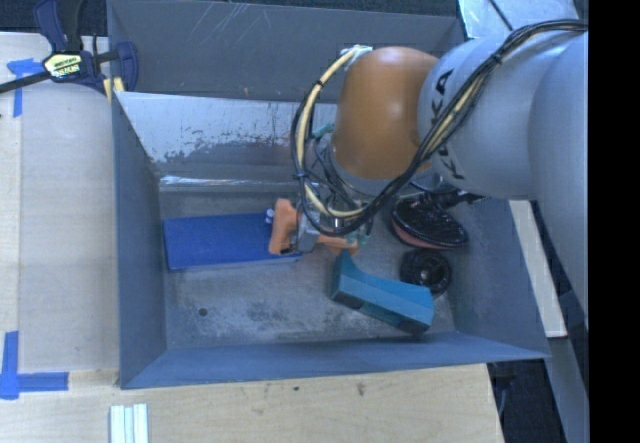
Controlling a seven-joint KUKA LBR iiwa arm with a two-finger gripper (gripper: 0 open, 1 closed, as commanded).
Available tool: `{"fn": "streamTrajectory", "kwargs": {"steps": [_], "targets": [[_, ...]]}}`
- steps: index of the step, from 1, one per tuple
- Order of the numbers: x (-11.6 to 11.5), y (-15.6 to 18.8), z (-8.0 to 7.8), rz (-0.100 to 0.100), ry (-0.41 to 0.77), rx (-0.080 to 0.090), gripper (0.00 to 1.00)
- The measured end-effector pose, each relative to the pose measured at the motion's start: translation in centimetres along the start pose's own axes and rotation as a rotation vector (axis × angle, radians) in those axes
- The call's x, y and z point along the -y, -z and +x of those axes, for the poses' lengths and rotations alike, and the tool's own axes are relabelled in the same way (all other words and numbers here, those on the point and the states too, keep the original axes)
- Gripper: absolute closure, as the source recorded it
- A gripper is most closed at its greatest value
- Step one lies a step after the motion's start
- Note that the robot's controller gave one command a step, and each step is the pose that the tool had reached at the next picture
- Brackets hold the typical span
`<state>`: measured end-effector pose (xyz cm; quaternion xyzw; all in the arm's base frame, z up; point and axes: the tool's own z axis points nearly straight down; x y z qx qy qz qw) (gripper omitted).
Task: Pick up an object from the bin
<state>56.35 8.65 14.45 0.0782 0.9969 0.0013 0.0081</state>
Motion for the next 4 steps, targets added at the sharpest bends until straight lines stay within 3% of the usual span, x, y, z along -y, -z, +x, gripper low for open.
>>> {"fn": "streamTrajectory", "kwargs": {"steps": [1, 2, 3, 4], "targets": [[2.0, 1.2, 1.2, 0.003, 0.022, -0.029, 1.0], [2.1, 0.3, 1.2, 0.002, -0.015, 0.0, 1.0], [1.8, 2.4, 1.7, 0.006, 0.01, -0.025, 1.0], [2.0, 9.4, 1.6, 0.004, 0.015, -0.017, 1.0]]}}
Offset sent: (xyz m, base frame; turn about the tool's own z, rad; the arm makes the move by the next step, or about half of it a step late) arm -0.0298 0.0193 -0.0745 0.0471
